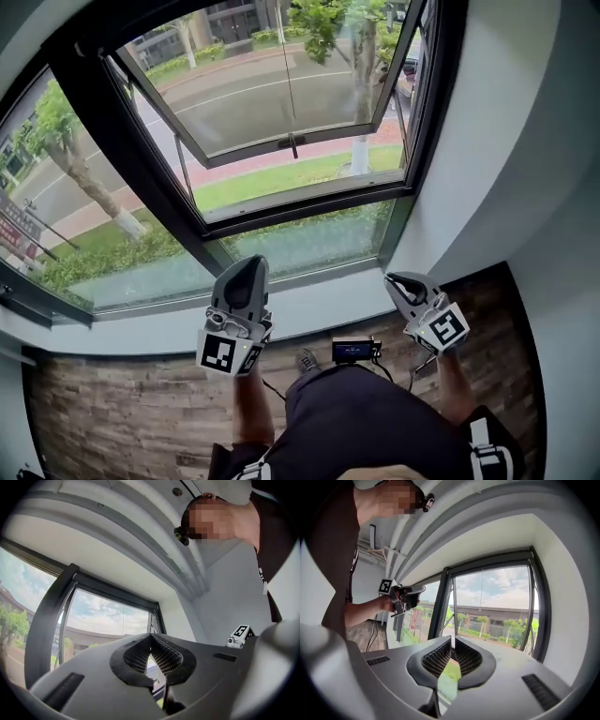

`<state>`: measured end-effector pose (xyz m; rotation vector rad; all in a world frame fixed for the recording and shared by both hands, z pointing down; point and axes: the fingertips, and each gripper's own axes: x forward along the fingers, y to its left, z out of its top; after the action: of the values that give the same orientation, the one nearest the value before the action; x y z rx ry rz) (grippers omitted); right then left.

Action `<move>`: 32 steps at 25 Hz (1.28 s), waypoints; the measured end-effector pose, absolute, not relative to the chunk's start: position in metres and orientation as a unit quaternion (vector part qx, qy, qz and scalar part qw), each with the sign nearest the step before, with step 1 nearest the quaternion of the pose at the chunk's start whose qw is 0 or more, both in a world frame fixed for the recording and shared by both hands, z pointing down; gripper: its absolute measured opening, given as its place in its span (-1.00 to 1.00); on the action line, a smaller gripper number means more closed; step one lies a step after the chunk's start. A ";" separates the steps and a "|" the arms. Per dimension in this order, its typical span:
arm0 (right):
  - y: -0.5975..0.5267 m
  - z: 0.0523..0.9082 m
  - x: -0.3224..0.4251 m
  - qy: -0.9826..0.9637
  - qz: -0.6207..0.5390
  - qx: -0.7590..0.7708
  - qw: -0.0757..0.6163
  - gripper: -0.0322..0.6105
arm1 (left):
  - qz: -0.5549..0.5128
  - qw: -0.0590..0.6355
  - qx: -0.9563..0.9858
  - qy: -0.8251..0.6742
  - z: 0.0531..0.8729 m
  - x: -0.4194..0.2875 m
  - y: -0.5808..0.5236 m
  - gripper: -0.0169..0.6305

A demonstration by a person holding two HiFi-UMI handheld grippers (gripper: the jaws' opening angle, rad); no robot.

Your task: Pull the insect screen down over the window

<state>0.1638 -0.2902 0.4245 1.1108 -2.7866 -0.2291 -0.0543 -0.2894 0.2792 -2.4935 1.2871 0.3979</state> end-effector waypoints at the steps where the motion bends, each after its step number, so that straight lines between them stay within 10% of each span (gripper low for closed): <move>1: -0.304 0.411 0.161 -0.920 -0.096 0.373 0.067 -0.87 | 0.137 0.169 -0.870 0.443 0.269 -0.060 -0.302 -0.93; 9: -0.385 0.293 0.144 -0.880 -0.212 0.423 0.038 -0.87 | 0.120 0.328 -0.845 0.405 0.178 -0.097 -0.358 -0.93; 19: -0.471 0.184 0.136 -0.794 -0.384 0.432 0.187 -0.85 | 0.059 0.502 -0.727 0.464 0.051 -0.125 -0.425 -0.82; 24: -0.518 0.097 0.133 -0.731 -0.505 0.409 0.210 -0.73 | -0.046 0.485 -0.695 0.529 0.007 -0.119 -0.495 -0.32; 32: -0.607 0.003 0.152 -0.658 -0.566 0.409 0.283 -0.73 | -0.252 0.547 -0.582 0.546 -0.034 -0.092 -0.615 -0.40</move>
<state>0.1518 -0.6068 0.0033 1.0952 -1.7607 -1.5145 -0.0922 -0.6150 -0.0335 -1.3798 1.2937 -0.5961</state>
